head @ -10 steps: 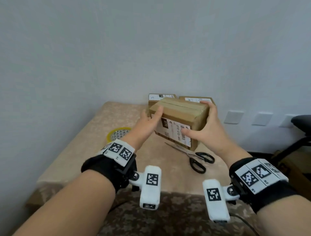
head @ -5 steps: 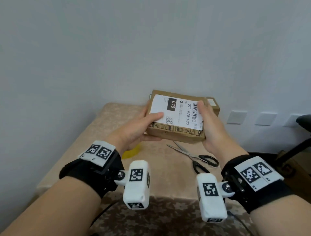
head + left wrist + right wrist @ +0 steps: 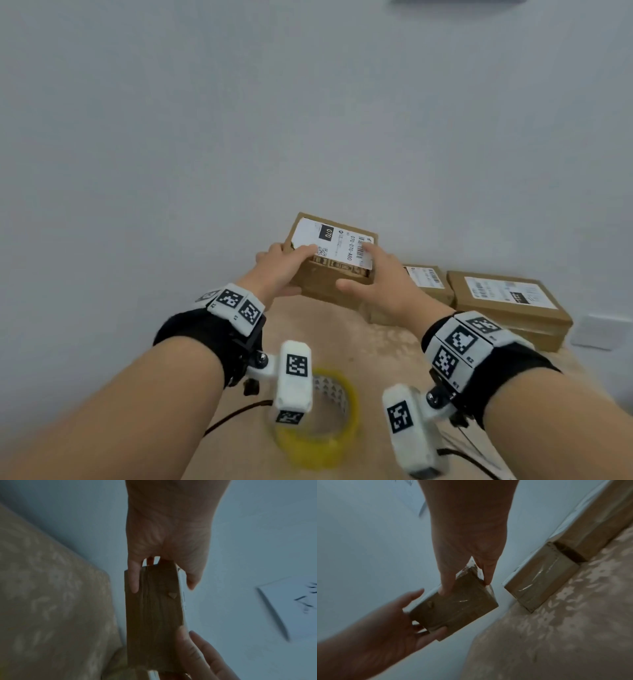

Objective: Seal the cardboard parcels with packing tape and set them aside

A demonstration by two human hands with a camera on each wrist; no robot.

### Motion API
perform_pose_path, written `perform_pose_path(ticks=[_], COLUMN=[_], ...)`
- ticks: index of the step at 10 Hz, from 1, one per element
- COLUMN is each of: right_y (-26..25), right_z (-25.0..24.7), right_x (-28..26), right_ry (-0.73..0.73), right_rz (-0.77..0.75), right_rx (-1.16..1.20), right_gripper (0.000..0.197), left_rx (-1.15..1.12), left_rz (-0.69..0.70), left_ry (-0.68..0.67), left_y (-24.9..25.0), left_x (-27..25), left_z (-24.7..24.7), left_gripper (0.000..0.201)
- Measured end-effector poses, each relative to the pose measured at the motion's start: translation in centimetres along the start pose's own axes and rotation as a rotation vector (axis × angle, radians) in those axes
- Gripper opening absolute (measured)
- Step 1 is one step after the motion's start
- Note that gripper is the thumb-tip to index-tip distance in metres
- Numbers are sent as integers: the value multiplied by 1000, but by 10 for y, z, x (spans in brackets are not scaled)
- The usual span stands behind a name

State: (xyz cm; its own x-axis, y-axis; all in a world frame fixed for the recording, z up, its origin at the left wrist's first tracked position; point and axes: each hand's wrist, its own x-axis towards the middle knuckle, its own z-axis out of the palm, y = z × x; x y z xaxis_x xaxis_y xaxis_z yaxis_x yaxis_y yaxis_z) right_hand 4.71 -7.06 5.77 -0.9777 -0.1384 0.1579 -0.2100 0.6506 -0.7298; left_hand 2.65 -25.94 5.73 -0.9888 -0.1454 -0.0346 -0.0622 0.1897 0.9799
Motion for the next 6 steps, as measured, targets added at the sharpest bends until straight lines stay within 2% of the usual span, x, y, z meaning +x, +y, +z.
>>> perform_pose_path(ticks=[1,2,3,4,5,6], right_y=[6,16,26,39,48,48], right_z=[14,27,40,46,48,43], right_x=[31,57,78,92,91,88], right_ry=[-3,51,48,-6,-101,-114], right_rz=[-22,-49,-41,6,43,2], right_rx=[-107,-175,-351,-669,-800,-808], right_gripper=[70,58,52,41,40,55], left_rx=[-5,22,77,212,507,574], left_rz=[7,16,-10,-9,2,-5], left_ry=[23,89,84,64,71,149], left_y=[-17,-45,-66,-88,-90,-79], left_x=[32,59,79,103,105,99], left_z=[-2,-2,2,8,14,17], left_gripper=[49,44,50,68,61,52])
